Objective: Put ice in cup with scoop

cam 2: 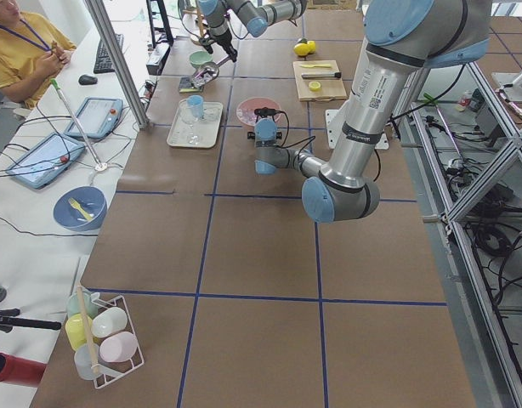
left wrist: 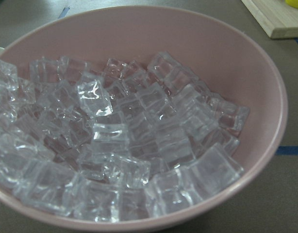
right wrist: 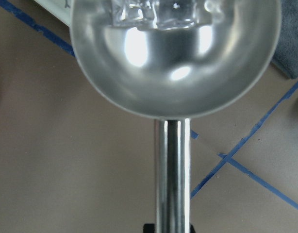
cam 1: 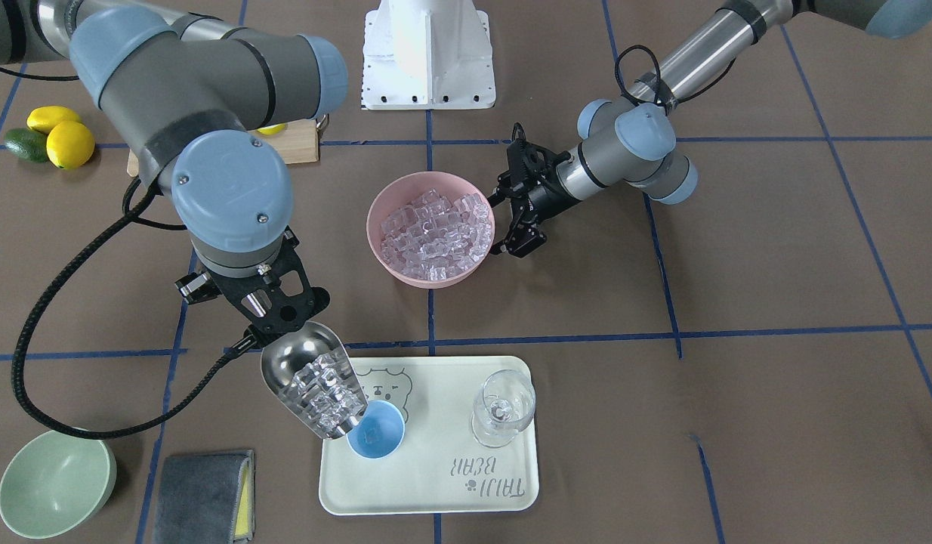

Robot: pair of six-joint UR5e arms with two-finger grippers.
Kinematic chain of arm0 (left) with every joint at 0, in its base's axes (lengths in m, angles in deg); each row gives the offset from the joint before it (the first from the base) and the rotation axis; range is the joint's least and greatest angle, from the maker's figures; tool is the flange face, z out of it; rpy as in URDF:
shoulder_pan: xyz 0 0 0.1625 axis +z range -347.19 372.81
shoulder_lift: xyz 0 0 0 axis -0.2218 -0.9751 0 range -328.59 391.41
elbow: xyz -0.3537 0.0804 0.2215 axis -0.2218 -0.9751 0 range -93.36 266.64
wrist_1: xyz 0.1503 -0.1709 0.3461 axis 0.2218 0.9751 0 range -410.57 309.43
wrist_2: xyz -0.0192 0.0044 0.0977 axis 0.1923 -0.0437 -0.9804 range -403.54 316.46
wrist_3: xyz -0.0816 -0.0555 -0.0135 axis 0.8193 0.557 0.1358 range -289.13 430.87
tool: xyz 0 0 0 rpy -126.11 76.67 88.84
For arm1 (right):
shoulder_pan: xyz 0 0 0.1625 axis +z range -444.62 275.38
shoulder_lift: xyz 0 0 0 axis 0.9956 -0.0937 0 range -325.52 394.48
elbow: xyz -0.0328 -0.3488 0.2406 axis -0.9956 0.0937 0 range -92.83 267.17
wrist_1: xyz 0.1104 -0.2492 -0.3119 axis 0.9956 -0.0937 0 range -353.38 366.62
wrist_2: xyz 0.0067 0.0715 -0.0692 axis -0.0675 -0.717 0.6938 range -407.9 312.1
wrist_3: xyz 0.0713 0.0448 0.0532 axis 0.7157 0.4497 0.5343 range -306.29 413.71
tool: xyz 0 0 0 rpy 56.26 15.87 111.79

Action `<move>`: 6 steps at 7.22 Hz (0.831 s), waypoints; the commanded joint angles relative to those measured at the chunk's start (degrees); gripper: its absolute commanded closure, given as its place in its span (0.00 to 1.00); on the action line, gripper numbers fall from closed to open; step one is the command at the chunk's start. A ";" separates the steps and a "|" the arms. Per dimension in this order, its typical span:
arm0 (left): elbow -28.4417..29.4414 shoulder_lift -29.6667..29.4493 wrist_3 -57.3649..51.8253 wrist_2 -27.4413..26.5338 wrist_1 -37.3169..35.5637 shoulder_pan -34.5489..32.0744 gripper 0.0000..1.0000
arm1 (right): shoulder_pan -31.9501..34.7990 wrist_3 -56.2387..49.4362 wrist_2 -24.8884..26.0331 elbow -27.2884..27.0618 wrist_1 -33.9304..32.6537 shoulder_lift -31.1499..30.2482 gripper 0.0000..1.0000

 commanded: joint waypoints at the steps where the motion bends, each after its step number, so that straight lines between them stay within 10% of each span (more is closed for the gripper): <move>1: -0.06 0.03 0.07 0.00 0.06 -0.04 0.00 | -0.08 -3.06 0.70 1.77 -2.41 1.28 1.00; 6: -0.06 0.03 0.07 0.00 0.06 -0.04 0.00 | 0.36 -10.82 1.67 5.81 -8.93 5.51 1.00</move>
